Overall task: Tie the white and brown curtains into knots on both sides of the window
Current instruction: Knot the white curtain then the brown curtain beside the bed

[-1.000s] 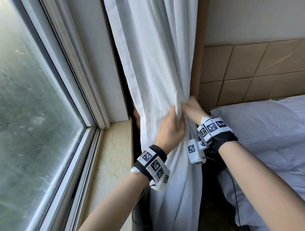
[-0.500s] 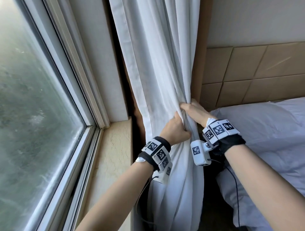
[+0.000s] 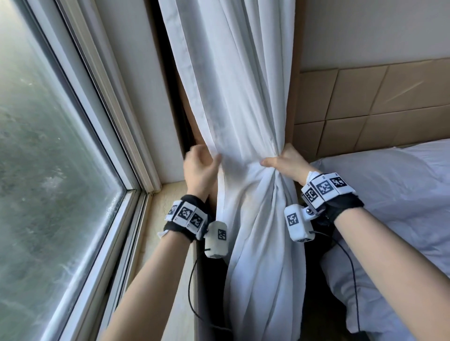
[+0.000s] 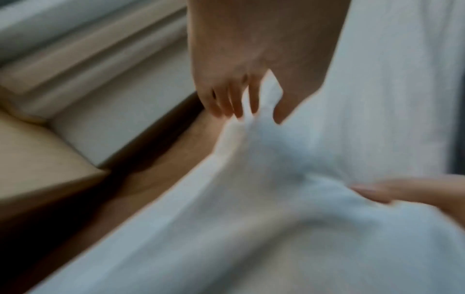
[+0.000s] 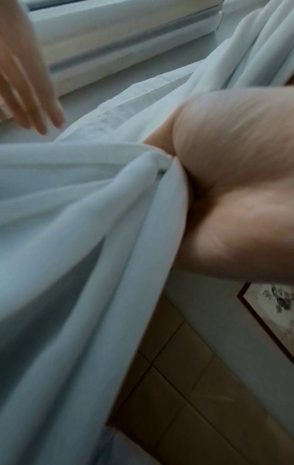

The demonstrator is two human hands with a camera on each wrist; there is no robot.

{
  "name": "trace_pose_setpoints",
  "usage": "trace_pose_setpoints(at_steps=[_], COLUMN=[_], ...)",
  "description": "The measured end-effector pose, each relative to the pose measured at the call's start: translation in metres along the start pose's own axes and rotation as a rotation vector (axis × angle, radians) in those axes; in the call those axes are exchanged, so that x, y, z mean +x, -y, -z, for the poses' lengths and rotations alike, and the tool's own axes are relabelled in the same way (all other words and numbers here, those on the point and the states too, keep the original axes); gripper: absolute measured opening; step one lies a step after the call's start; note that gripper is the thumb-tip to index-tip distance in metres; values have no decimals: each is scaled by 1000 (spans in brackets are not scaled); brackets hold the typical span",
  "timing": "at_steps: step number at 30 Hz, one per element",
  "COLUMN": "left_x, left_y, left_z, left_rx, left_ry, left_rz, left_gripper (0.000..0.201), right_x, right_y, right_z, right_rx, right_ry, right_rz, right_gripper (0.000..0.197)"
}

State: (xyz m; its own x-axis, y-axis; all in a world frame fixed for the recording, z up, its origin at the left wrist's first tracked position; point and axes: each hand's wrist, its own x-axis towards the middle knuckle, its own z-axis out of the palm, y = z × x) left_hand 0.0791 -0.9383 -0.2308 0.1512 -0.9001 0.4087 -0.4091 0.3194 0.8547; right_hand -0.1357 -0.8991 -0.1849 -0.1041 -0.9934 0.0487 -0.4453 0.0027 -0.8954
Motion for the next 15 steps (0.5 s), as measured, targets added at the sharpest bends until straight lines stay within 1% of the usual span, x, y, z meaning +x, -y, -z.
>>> trace_pose_setpoints(at_steps=[1, 2, 3, 4, 5, 6, 7, 9, 10, 11, 14, 15], left_x=[4, 4, 3, -3, -10, -17, -23, -33, -40, -47, -71, -76], left_y=[8, 14, 18, 20, 22, 21, 21, 24, 21, 20, 11, 9], left_z=[2, 1, -4, -10, -16, -21, -24, -30, -31, -34, -48, -53], left_rx=[16, 15, 7, -3, -21, -40, -52, -17, 5, 23, 60, 76], left_ry=[-37, 31, 132, 209, 221, 170, 95, -61, -83, -55, 192, 239], left_rz=[53, 94, 115, 125, 122, 113, 95, 53, 33, 11, -104, -138], left_gripper=[59, 69, 66, 53, 38, 27, 21, 30, 36, 40, 41, 39], right_x=[-2, -3, -2, -2, -3, -3, -4, -4, -5, -6, -3, -2], right_y=[1, 2, 2, 3, 4, 6, 6, 6, 8, 8, 7, 6], right_z=[-1, -1, -1, -3, -5, -6, -7, -8, -9, -10, -14, -15], right_rx=[5, 15, 23, 26, 15, 5, -4, -2, 2, 0, 4, 5], right_ry=[2, -1, -1, -2, 4, 2, 8, 7, -5, -15, -26, -25], right_rz=[0, 1, 3, 8, 8, 8, 8, 21, 33, 41, 44, 38], right_gripper=[43, 41, 42, 43, 45, 46, 45, 39, 37, 36, 33, 31])
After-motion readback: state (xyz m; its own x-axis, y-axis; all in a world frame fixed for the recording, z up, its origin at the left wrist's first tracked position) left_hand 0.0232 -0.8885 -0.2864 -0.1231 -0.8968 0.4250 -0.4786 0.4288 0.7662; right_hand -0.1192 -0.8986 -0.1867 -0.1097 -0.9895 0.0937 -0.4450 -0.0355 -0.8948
